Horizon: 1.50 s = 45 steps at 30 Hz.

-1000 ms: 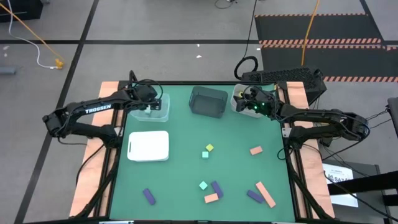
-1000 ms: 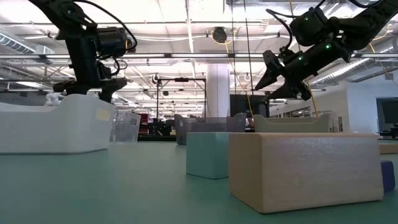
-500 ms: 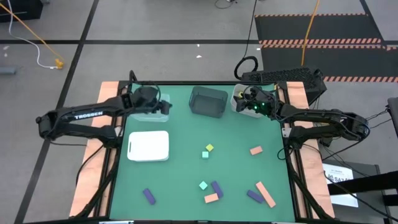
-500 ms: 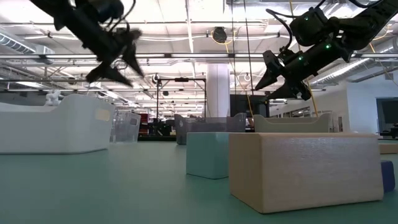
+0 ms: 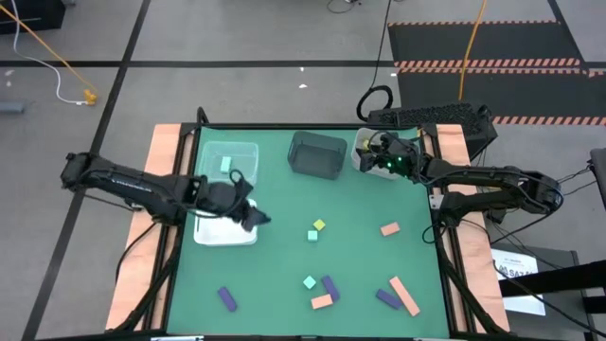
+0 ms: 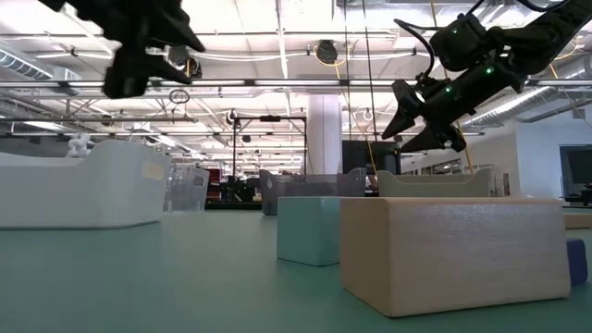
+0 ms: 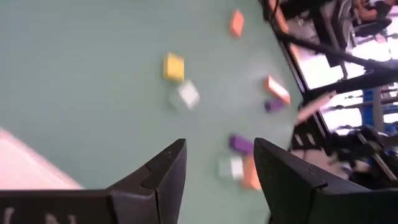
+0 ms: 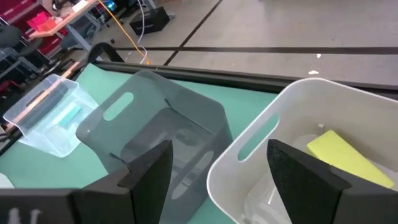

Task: Sort & place blocks by color
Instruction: Put the left violet block into the black bin

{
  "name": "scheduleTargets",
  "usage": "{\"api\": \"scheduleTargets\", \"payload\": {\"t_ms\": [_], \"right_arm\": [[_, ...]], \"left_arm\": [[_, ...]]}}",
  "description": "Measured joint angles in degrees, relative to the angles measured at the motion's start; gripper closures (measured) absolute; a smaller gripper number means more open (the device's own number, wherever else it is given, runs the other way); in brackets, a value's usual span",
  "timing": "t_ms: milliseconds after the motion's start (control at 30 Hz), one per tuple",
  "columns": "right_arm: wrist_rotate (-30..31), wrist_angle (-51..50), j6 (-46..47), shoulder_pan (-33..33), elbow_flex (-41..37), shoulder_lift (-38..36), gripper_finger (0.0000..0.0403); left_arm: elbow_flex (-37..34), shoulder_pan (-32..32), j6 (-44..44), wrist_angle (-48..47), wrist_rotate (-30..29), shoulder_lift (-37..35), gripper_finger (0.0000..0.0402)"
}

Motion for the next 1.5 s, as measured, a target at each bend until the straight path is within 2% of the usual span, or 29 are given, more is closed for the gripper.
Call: {"api": "scheduleTargets", "payload": {"t_ms": [167, 367, 500, 667, 767, 933, 1233, 1500], "right_arm": [[0.0, -0.4, -0.1, 0.0, 0.0, 0.0, 0.0149], [0.0, -4.1, -0.1, 0.0, 0.0, 0.0, 0.0149], [-0.1, -7.9, 0.0, 0.0, 0.0, 0.0, 0.0149], [-0.1, -10.5, -0.4, 0.0, 0.0, 0.0, 0.0149], [-0.1, -11.2, -0.4, 0.0, 0.0, 0.0, 0.0149], [-0.1, -11.2, -2.0, 0.0, 0.0, 0.0, 0.0149], [-0.1, -11.2, -3.5, 0.0, 0.0, 0.0, 0.0149], [-3.7, -11.2, -6.2, 0.0, 0.0, 0.0, 0.0149]], "left_arm": [[0.0, -8.4, -13.3, -1.5, 0.8, 0.0, 0.0215], [0.0, -18.7, -33.6, -1.8, 0.9, 0.0, 0.0215], [0.0, -24.5, -47.4, -5.5, 0.9, 0.4, 0.0215], [0.0, -31.5, -64.1, -8.4, 2.0, 5.2, 0.0215], [0.0, -34.3, -70.4, -8.5, 4.8, 9.3, 0.0215], [0.0, -37.5, -79.0, -8.6, 7.0, 15.1, 0.0215], [0.0, -35.6, -80.8, -3.1, 11.3, 25.9, 0.0215], [0.1, -33.9, -82.6, -5.6, 14.4, 28.6, 0.0215]]}}
